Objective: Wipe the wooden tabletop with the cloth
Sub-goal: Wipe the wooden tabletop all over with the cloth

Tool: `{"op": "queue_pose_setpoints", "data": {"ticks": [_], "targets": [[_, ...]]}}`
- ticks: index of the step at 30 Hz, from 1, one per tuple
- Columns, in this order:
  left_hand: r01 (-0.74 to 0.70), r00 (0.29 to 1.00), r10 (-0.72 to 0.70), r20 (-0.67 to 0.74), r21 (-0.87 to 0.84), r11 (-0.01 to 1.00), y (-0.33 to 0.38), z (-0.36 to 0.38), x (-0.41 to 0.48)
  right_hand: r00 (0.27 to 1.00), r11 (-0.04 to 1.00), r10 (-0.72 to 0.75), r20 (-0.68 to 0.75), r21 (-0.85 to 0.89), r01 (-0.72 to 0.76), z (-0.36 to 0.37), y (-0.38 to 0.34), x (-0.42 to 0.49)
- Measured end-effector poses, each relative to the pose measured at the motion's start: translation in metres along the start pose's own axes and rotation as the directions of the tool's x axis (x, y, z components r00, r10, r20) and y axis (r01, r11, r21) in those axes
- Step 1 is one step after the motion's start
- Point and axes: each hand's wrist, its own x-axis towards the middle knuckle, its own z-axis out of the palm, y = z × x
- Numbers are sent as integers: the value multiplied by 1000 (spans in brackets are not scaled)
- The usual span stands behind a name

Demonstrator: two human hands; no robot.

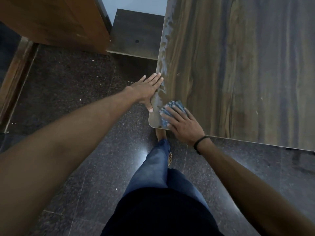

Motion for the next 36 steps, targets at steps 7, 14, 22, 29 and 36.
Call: {"op": "queue_pose_setpoints", "data": {"ticks": [7, 14, 22, 29, 36], "targets": [[5, 1000, -5, 4, -7, 1000, -3, 3, -1, 968, 968, 244, -64, 73, -240, 5, -32, 15], [24, 1000, -24, -17, -20, 1000, -2, 6, -4, 935, 933, 349, -57, 108, -342, -2, -4, 9], [107, 993, -111, -48, -83, 991, -1, 16, -14, 995, 996, 95, -40, 4, -94, 4, 0, -8], [206, 975, -218, -44, -191, 960, -4, 32, -24, 997, 997, 70, -27, -10, -70, 9, -36, 5], [226, 969, -240, -52, -189, 956, -3, 36, -28, 894, 888, 445, -44, 147, -435, 8, -45, 12]]}}
